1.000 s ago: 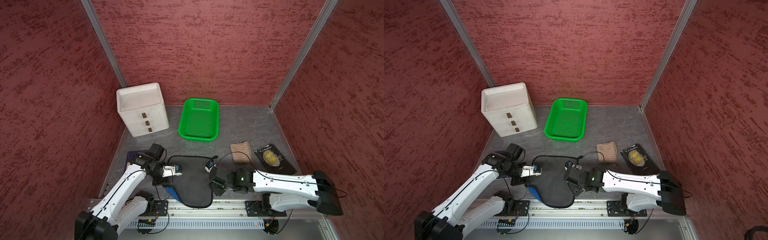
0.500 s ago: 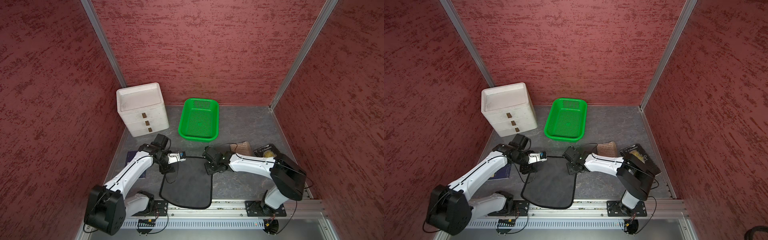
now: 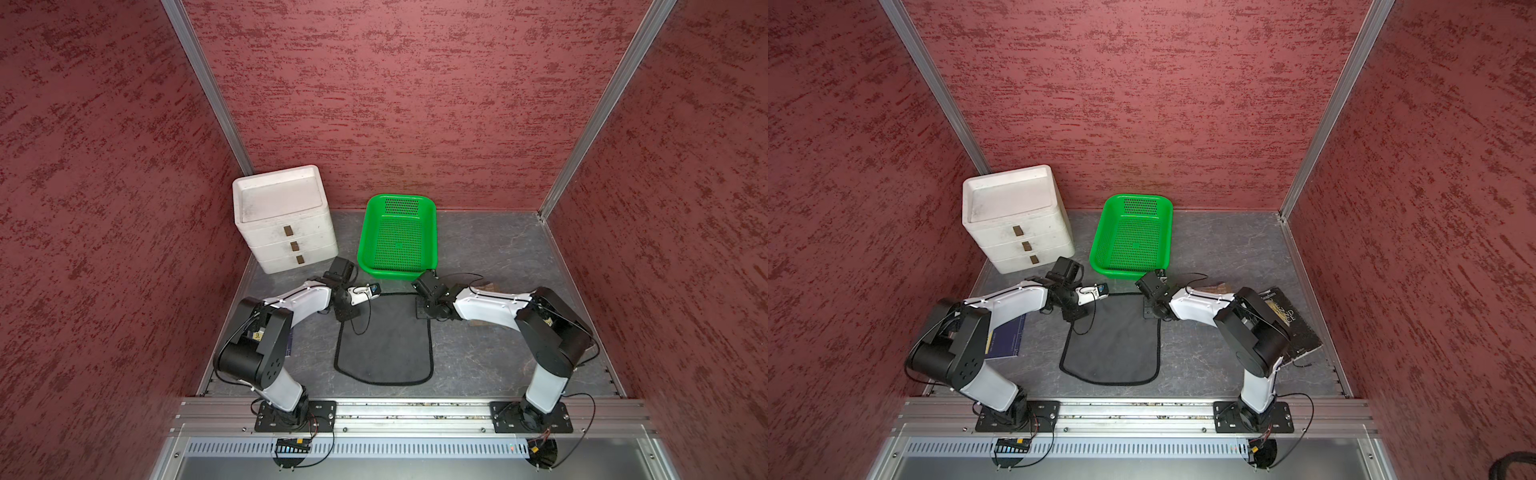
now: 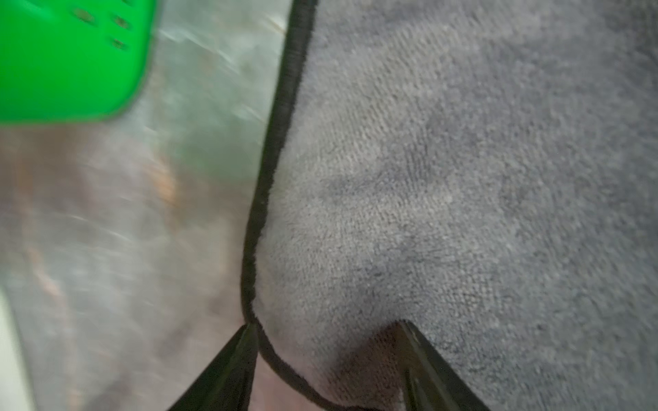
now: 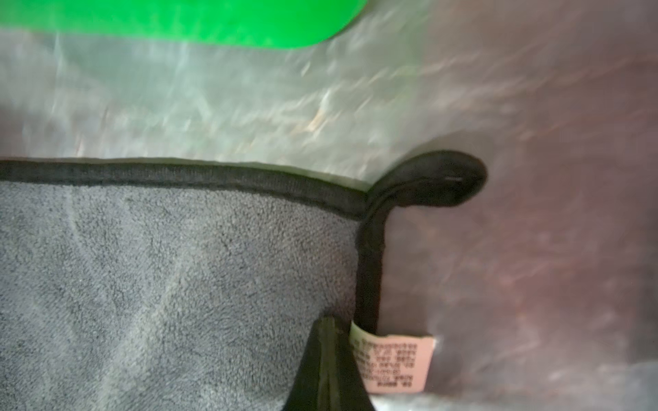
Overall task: Fold the square dishcloth
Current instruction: Flatten out the cleaning item at the center of the board.
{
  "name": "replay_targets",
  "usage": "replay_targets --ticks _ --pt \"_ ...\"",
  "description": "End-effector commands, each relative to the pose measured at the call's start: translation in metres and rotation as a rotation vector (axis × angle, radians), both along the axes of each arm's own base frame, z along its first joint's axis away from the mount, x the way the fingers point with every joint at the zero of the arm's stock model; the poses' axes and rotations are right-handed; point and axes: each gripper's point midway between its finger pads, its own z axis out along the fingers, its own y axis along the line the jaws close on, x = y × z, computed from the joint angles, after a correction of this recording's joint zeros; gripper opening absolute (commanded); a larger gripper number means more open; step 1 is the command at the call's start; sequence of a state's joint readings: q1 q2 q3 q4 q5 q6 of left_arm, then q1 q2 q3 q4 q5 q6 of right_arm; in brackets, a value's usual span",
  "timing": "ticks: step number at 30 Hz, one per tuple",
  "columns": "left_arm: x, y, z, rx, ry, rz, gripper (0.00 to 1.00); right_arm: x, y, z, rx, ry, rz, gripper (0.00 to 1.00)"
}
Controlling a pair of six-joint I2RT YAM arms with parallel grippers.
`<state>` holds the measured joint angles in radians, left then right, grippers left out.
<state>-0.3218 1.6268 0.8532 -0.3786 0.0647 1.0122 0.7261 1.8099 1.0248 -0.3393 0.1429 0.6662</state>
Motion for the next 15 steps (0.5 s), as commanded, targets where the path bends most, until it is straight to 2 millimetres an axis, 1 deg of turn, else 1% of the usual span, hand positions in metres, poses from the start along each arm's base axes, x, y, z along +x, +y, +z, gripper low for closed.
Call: replay_targets --ticks 1,4,7,9,11,12,13,15 --pt "0.025 0.007 -0.020 0.066 -0.062 0.044 0.65 0.013 -0.020 -0.013 -0.040 0.003 -0.081 0.00" --pt "0.038 0.004 -0.020 0.080 -0.074 0.044 0.65 0.019 -0.020 -0.009 -0.043 -0.010 -0.084 0.00" --pt "0.044 -0.001 -0.017 0.067 -0.071 0.055 0.65 0.023 -0.022 -0.007 -0.037 -0.015 -0.094 0.00" --pt "0.039 -0.003 -0.011 0.063 -0.053 0.072 0.65 0.022 -0.020 -0.003 -0.009 -0.024 -0.084 0.00" --pt "0.020 -0.008 -0.001 0.042 -0.032 0.048 0.70 0.015 -0.020 0.004 0.012 -0.044 -0.063 0.00" --pt "0.006 -0.010 0.004 0.026 -0.019 0.020 0.73 0.011 -0.021 0.011 0.018 -0.061 -0.055 0.04" --pt "-0.011 -0.012 0.006 0.004 0.012 -0.011 0.75 0.007 -0.020 0.021 0.028 -0.080 -0.040 0.13" --pt "-0.034 -0.012 0.024 -0.032 0.030 -0.048 0.78 -0.008 -0.013 0.047 0.048 -0.129 0.006 0.35"
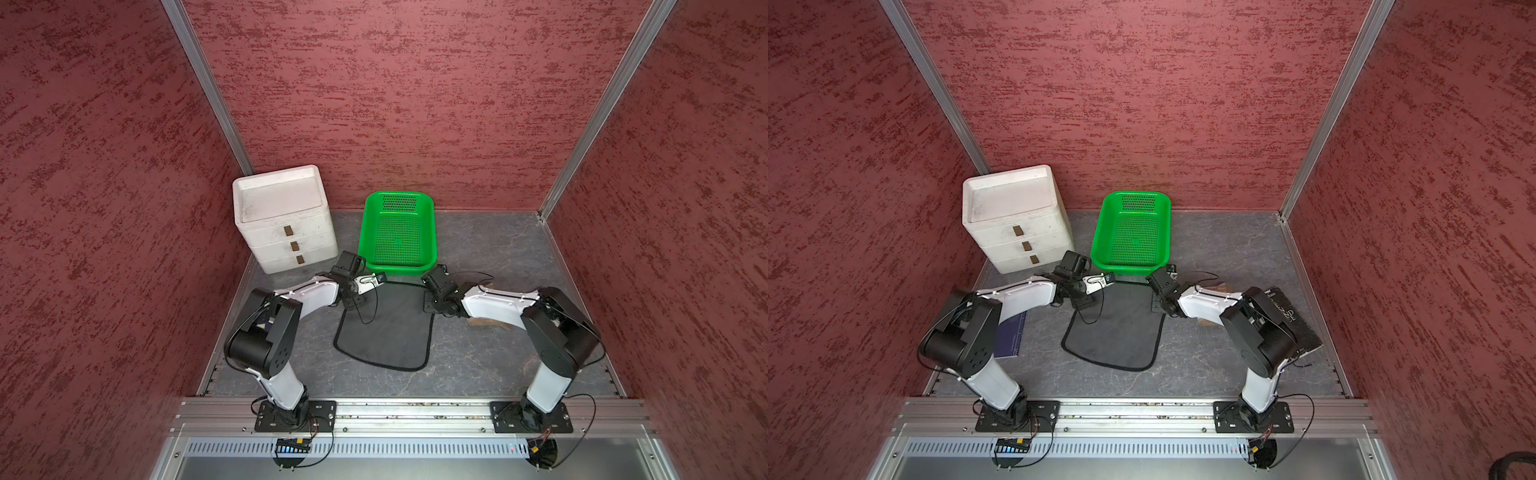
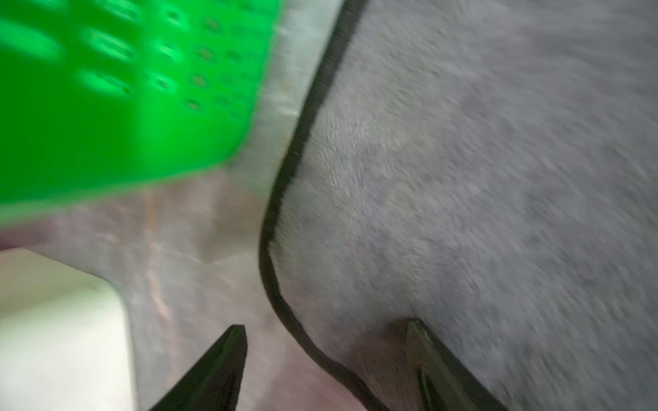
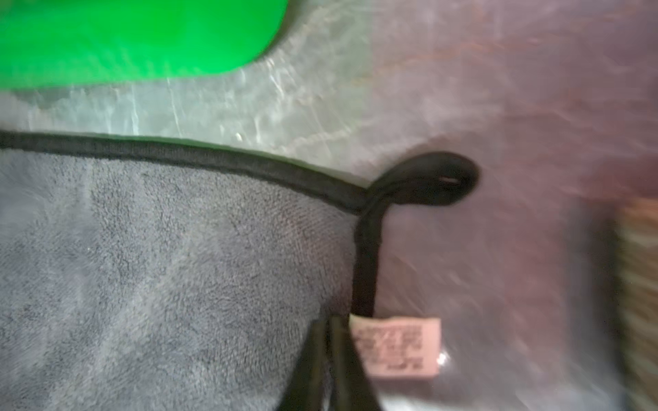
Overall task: Fold the square dishcloth
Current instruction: Flatten out the cleaning item at the center of the board, then fold the cleaning item at the center of the board.
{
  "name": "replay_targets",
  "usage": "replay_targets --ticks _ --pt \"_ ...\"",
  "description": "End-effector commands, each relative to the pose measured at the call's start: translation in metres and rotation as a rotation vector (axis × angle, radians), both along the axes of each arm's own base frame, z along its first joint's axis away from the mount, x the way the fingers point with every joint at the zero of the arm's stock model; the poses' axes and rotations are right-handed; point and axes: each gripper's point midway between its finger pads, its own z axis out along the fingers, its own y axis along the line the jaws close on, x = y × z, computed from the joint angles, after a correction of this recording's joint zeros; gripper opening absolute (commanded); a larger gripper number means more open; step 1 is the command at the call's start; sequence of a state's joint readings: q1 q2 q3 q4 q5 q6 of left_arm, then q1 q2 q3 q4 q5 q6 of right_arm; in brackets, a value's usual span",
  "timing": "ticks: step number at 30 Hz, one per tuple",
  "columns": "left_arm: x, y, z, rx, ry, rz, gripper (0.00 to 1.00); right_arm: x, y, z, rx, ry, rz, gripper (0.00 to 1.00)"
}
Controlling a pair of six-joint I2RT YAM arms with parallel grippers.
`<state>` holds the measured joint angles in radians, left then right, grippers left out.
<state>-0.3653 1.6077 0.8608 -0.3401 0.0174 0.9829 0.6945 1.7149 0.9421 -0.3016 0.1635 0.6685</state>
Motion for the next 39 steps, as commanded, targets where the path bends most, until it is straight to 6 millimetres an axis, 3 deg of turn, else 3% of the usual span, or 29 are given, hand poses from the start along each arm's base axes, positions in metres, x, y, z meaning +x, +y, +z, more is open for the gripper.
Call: replay_targets --ticks 1,4,7,11,16,19,23,28,31,37,39 --pt "-0.054 0.001 0.017 -0.042 0.116 -0.064 0.79 -0.015 0.009 0.046 0.018 -0.109 0.065 0.45" --pt "-0.079 0.010 0.040 -0.053 0.132 -0.101 0.81 -0.048 0.022 0.073 0.008 -0.159 0.151 0.55" --pt "-0.110 0.019 0.057 -0.059 0.163 -0.149 0.82 -0.087 0.031 0.079 -0.018 -0.154 0.228 0.61" --pt "-0.177 0.021 0.062 -0.081 0.315 -0.265 0.78 -0.142 0.037 0.064 -0.026 -0.091 0.336 0.64" --pt "-0.222 0.027 0.038 -0.006 0.388 -0.381 0.75 -0.200 0.040 0.039 -0.070 -0.014 0.477 0.64" --pt "-0.227 0.020 0.029 0.009 0.383 -0.426 0.77 -0.220 0.052 0.036 -0.041 0.030 0.546 0.64" --pt "-0.210 0.006 0.021 0.003 0.347 -0.429 0.77 -0.220 0.051 0.031 -0.097 0.051 0.556 0.65" --pt "-0.201 0.006 0.005 0.056 0.370 -0.408 0.71 -0.226 0.045 0.011 -0.121 0.089 0.561 0.65" --pt "-0.200 0.008 -0.005 0.092 0.384 -0.398 0.63 -0.228 0.045 0.005 -0.118 0.101 0.571 0.65" --pt "-0.202 0.012 -0.009 0.122 0.417 -0.374 0.27 -0.230 0.056 -0.002 -0.154 0.125 0.632 0.62" --pt "-0.204 0.013 -0.006 0.124 0.416 -0.379 0.21 -0.230 0.060 -0.001 -0.162 0.121 0.651 0.62"
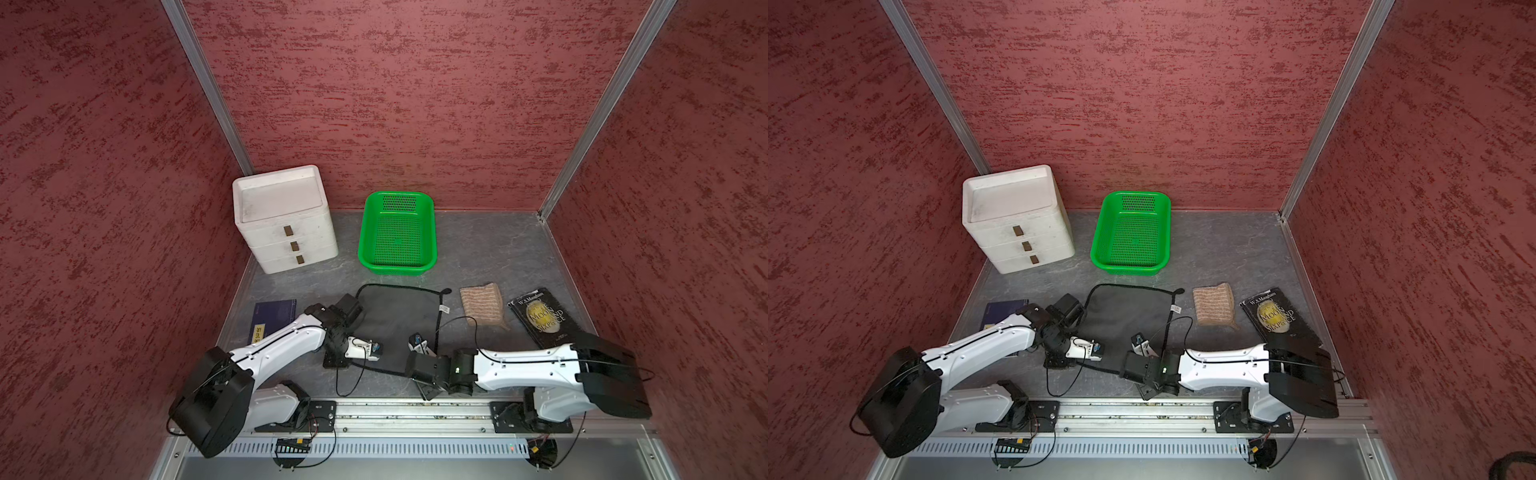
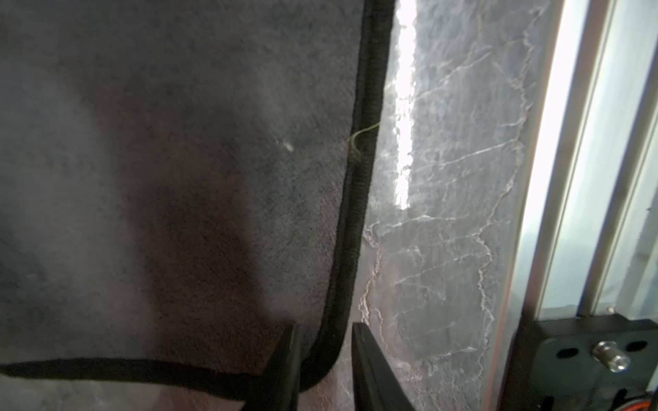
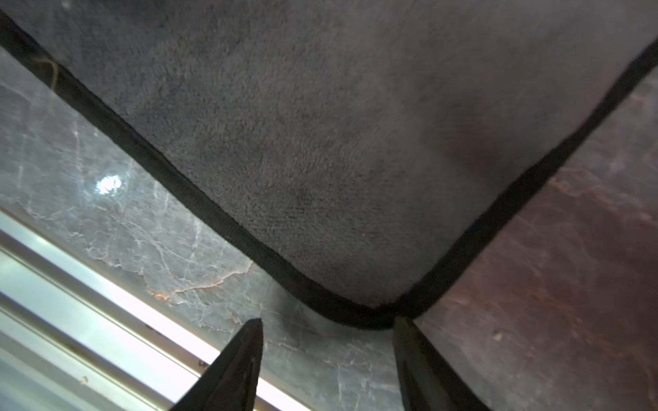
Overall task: Fold the square dishcloth
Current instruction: Fold the cleaning item at the center of the board.
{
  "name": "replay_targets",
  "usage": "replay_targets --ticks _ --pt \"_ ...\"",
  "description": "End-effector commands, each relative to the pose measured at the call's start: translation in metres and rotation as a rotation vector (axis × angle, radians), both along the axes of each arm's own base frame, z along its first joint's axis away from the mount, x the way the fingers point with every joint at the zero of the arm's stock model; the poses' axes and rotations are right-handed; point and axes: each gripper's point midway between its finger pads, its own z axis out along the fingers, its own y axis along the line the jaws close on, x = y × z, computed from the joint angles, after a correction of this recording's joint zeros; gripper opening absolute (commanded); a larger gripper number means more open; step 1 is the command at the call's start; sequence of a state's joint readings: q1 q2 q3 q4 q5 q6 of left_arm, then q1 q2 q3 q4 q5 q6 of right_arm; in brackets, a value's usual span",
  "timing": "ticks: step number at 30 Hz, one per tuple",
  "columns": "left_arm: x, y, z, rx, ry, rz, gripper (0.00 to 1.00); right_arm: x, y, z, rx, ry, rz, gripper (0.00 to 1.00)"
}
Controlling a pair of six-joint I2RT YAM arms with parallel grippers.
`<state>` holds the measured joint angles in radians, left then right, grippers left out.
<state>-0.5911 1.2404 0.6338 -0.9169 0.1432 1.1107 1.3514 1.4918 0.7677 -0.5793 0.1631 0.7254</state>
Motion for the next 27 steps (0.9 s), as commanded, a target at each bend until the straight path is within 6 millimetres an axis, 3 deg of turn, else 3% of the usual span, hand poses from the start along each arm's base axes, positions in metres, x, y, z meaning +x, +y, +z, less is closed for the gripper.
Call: replay_targets --ticks 1,7,10,15,23,27 --pt "-0.002 0.002 0.003 0.004 -0.007 -0.001 0.19 -0.001 0.015 0.006 0.017 -0.005 0.058 0.62" --pt "-0.009 0.008 0.007 0.008 -0.016 -0.024 0.10 0.003 0.011 -0.001 -0.026 -0.004 0.050 0.56" --pt "-0.008 0.008 0.008 0.010 -0.016 -0.022 0.08 -0.001 0.013 0.012 -0.025 -0.007 0.071 0.53" --pt "-0.010 0.011 0.008 0.019 -0.014 -0.016 0.05 -0.002 0.022 0.032 0.006 -0.047 0.131 0.61" --pt "-0.010 0.016 0.011 0.006 -0.023 -0.011 0.05 0.006 0.027 0.000 -0.044 -0.010 0.143 0.60" --pt "-0.010 0.017 0.015 -0.002 -0.034 -0.003 0.04 0.009 0.017 -0.012 -0.081 0.000 0.115 0.52"
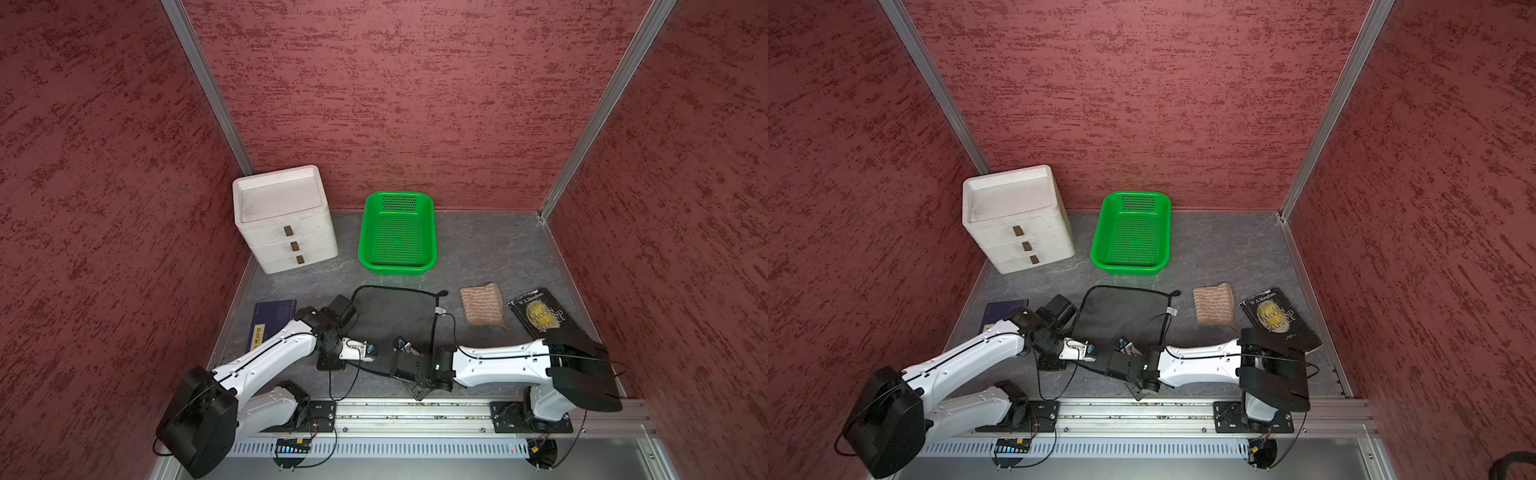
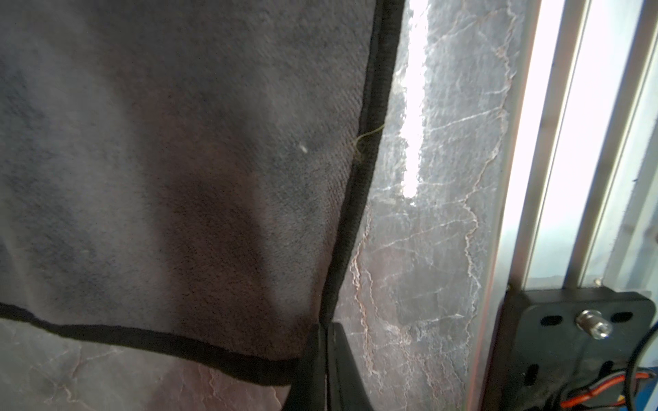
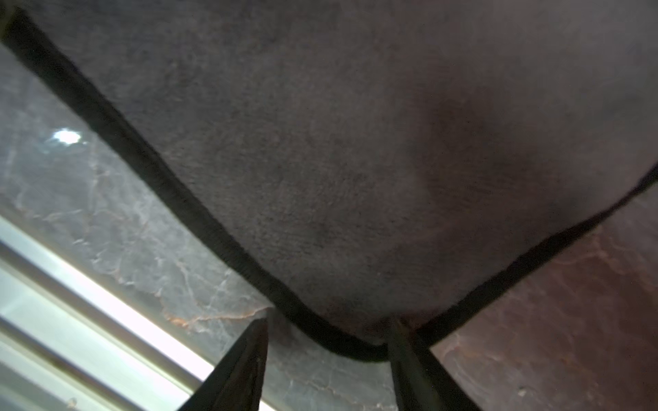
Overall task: Fold the square dishcloth
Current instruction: Fold the cleaning item at the center of the board.
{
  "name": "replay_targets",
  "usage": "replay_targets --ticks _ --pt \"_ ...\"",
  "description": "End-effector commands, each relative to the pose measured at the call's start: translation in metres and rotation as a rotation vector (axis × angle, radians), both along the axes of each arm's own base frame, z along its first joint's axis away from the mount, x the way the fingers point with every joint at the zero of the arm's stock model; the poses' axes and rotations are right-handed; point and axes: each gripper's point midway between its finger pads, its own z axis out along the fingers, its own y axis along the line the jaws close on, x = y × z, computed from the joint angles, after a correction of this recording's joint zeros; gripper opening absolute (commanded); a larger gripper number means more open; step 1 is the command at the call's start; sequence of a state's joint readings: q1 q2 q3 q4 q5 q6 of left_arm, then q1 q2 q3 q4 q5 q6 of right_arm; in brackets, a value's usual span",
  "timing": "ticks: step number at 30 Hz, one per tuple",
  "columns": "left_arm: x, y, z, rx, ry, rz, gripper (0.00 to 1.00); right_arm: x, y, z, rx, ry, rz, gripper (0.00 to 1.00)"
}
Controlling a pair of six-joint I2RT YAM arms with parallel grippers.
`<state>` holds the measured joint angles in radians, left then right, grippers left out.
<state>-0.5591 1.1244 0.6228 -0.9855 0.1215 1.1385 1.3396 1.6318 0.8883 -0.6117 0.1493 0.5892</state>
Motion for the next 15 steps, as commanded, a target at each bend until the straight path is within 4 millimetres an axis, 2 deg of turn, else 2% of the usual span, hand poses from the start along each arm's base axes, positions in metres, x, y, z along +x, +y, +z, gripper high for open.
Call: replay_targets --ticks 1,3,7,11,15 --pt "-0.006 0.003 0.003 -0.001 0.012 -0.007 0.04 0.002 -0.006 -0.006 -0.010 0.005 -0.011 0.47" --pt "-0.007 0.004 0.004 0.001 0.013 0.002 0.04 0.001 -0.010 -0.005 -0.011 0.007 -0.020 0.35" --pt "-0.012 0.005 0.009 0.006 0.012 0.023 0.03 -0.002 -0.014 0.014 0.024 -0.003 -0.024 0.00" --pt "-0.019 0.009 0.018 0.000 0.004 0.035 0.02 -0.007 -0.020 0.034 0.037 0.006 -0.016 0.00" --pt "-0.035 0.012 0.041 -0.033 0.022 0.052 0.01 -0.023 -0.024 0.048 0.055 0.049 0.023 0.00"
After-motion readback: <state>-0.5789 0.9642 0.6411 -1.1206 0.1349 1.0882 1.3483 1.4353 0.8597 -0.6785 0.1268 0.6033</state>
